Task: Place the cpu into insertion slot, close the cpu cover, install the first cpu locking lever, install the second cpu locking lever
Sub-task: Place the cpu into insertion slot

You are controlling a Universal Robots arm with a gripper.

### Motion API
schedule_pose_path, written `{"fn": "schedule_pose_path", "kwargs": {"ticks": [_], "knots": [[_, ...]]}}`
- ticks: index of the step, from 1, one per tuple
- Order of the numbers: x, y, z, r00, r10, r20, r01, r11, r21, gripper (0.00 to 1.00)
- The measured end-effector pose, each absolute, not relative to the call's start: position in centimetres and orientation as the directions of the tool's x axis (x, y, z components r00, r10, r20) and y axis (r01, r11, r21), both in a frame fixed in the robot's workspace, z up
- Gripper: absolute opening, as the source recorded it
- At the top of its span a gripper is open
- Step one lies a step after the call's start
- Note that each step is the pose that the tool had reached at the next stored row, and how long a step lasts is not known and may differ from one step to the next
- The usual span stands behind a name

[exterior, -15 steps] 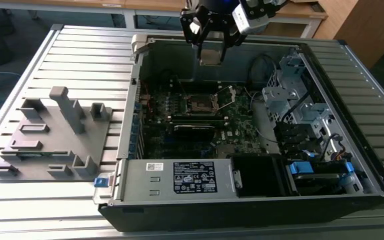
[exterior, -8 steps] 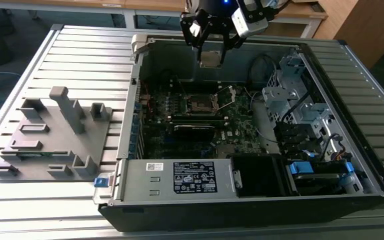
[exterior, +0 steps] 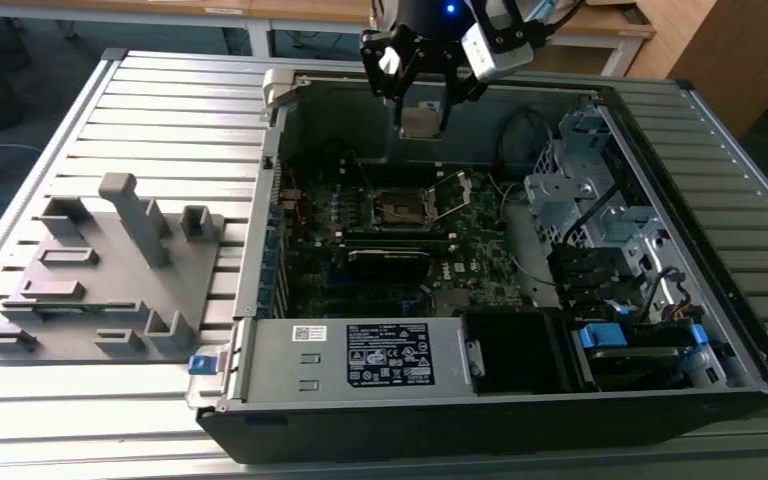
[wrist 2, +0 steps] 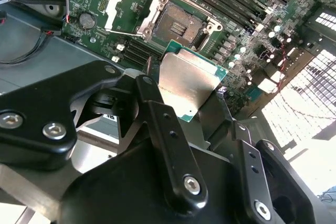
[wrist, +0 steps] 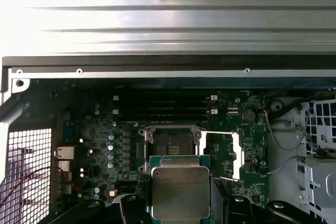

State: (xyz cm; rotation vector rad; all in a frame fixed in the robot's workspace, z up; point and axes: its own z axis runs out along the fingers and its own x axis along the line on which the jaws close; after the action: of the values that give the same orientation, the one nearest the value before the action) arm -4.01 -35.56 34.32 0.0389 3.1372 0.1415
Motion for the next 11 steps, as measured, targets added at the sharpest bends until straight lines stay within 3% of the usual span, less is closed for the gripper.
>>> {"fn": "schedule_pose_path", "kwargs": {"ticks": [11], "knots": [[-4.01,-35.56,33.71,-1.000,0.025,0.000,0.025,0.996,0.090,0.54]]}}
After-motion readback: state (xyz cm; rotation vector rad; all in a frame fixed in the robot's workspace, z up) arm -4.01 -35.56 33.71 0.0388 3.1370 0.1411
